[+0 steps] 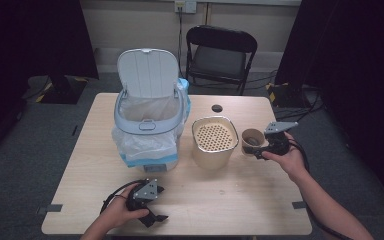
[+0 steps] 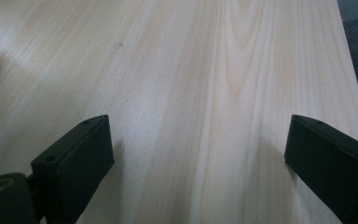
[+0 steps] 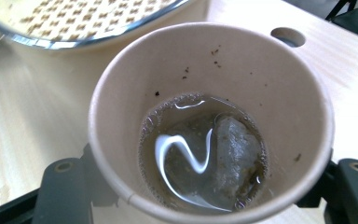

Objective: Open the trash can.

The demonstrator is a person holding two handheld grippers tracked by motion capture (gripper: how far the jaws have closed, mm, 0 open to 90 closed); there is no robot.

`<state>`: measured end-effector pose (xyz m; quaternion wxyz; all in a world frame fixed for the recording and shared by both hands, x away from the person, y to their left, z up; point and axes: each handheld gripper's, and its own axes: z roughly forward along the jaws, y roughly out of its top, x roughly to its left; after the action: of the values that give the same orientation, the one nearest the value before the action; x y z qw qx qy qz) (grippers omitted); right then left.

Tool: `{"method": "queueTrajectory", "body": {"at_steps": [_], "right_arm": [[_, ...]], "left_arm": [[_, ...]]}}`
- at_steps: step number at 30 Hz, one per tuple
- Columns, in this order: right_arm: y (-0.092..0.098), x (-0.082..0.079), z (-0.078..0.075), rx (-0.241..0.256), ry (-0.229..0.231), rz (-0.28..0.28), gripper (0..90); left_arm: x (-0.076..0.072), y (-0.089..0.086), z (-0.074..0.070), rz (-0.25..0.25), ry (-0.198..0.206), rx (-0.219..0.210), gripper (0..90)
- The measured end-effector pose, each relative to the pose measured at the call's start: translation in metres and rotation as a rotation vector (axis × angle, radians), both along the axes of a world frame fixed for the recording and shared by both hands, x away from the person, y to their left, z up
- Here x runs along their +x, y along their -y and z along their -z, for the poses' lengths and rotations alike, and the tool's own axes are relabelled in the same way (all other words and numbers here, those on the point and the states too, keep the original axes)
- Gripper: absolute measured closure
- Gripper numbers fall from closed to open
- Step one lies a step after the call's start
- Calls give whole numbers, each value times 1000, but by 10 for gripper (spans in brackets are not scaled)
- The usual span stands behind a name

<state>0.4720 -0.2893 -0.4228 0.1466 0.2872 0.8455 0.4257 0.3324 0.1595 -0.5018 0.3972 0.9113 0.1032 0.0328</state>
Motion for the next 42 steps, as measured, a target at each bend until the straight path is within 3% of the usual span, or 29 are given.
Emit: {"method": "queueTrajectory", "body": {"at_steps": [15,21,30,37,42], "right_arm": [[5,30,-14,-7,27,29,288],[1,45,-22,-8,59,22,288],[-7,62,-26,-13,71,20,289],[-14,73,-29,-28,83,18,289],[-19,82,-33,-6,96,15,289]], "left_arm": [[0,0,0,-1,0,0,72],[0,0,0,0,0,0,72],[0,0,0,0,2,-4,72],[1,0,-2,11,13,20,64],[1,0,-2,11,13,15,63]]}}
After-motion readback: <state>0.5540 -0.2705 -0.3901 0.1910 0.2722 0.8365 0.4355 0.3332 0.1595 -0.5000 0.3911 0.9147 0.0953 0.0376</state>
